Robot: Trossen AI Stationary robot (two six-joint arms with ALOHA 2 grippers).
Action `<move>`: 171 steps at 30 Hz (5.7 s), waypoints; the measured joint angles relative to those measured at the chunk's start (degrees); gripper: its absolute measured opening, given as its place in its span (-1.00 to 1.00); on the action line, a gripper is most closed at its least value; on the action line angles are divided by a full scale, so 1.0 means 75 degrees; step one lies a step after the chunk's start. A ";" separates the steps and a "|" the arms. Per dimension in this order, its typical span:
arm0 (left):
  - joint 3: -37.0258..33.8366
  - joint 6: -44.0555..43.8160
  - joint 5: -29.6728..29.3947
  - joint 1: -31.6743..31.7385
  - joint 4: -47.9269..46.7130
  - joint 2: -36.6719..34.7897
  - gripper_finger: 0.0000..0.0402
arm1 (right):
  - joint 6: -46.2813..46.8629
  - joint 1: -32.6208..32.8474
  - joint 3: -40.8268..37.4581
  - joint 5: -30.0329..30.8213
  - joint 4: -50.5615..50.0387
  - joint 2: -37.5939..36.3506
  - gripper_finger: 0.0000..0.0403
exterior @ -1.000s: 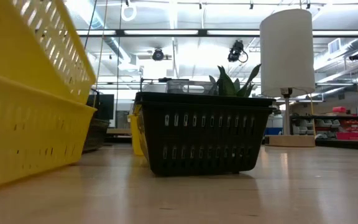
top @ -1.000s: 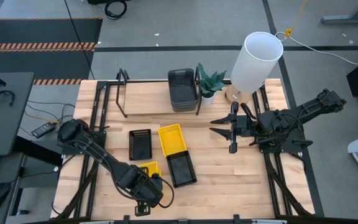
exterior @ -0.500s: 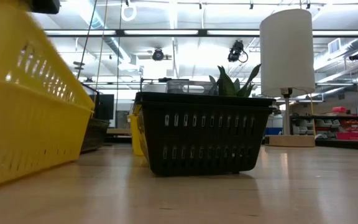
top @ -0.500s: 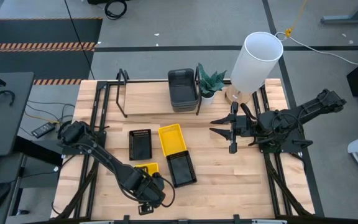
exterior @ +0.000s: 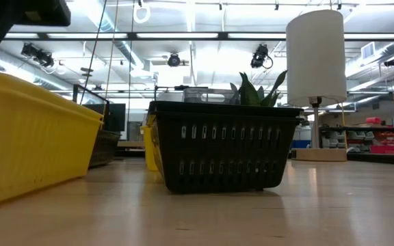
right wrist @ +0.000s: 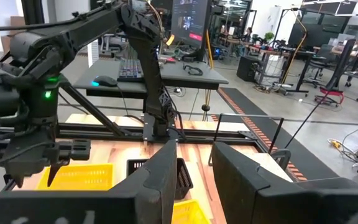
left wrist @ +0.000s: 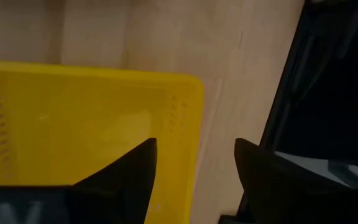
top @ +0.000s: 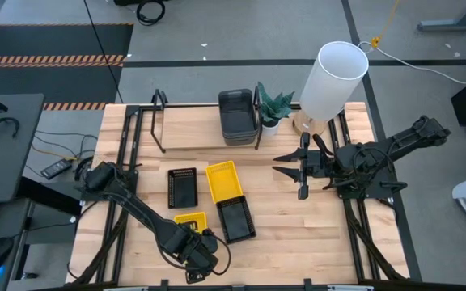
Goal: Stack baskets on shelf by color
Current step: Stack the bottom yellow bins on top of the top yellow bin, then put the stacked yellow bins on the shelf
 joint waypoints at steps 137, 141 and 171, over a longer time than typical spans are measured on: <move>0.0868 0.5026 -0.1172 0.4388 -0.1728 0.1469 -0.46 | -0.0017 0.0214 -0.0003 0.0015 -0.0031 -0.0003 -0.46; 0.0868 0.5112 -0.1165 0.4388 -0.1737 0.1469 -0.64 | -0.0017 0.0216 -0.0003 0.0015 -0.0031 -0.0003 -0.46; 0.1370 0.4870 -0.1663 0.4408 -0.3576 -0.0012 -0.88 | -0.0017 0.0214 -0.0003 0.0015 0.0028 -0.0003 -0.46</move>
